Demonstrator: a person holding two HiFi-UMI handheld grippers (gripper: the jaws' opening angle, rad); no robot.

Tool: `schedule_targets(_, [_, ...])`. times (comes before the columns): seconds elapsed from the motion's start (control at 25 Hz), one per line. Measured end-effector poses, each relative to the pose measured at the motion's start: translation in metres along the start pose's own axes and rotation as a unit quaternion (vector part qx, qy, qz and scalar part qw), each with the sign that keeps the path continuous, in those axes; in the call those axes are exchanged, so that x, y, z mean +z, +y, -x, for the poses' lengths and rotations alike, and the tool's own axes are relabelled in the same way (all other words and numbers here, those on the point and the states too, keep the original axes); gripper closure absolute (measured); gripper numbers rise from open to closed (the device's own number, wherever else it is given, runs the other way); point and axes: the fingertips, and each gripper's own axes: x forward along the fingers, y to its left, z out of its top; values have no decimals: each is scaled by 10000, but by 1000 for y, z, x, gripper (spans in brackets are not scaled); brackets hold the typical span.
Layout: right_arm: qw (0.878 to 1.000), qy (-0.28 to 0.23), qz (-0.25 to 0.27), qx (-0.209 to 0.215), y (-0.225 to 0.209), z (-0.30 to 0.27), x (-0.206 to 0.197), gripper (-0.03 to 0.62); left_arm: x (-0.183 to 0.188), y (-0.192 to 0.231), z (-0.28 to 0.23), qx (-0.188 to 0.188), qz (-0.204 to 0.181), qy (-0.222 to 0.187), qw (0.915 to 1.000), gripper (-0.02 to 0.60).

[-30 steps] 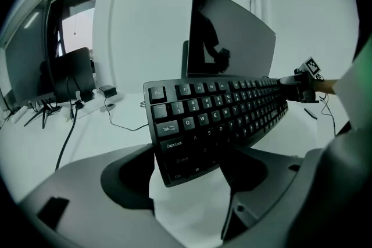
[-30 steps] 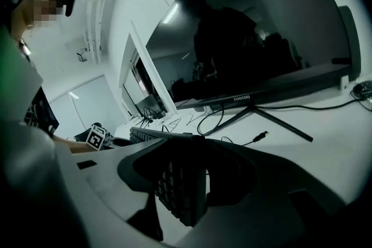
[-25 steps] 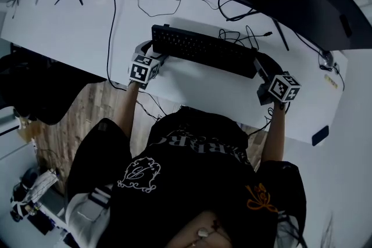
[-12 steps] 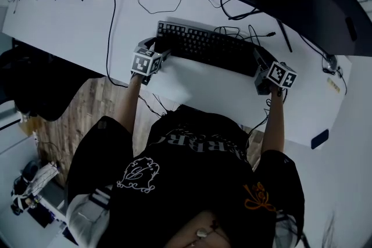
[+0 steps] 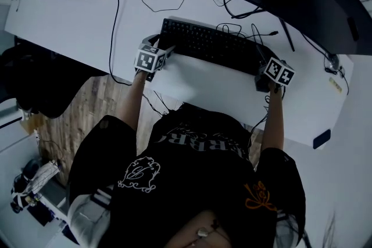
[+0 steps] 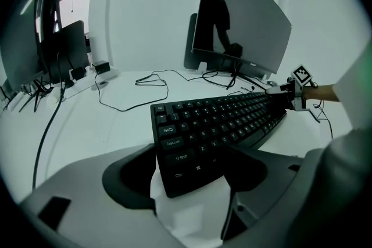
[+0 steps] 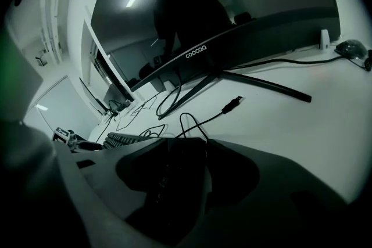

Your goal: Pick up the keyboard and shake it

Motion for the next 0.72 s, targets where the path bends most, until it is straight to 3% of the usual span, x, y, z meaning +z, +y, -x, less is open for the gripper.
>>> schedule_targets(0.2, [9988,-126,443,-140,12,16,6,372,15,-9,15,-49,-224,-330,9992,235])
schedule_targets(0.48, [9939,-596,771,520,75,60,12,382,35,-45,59,-365,-423,-1019,9932,262])
schedule_targets(0.72, [9878,-871,941,888,145,101,-12,405,33,-90,109,-758,-640,-1538,9831,300])
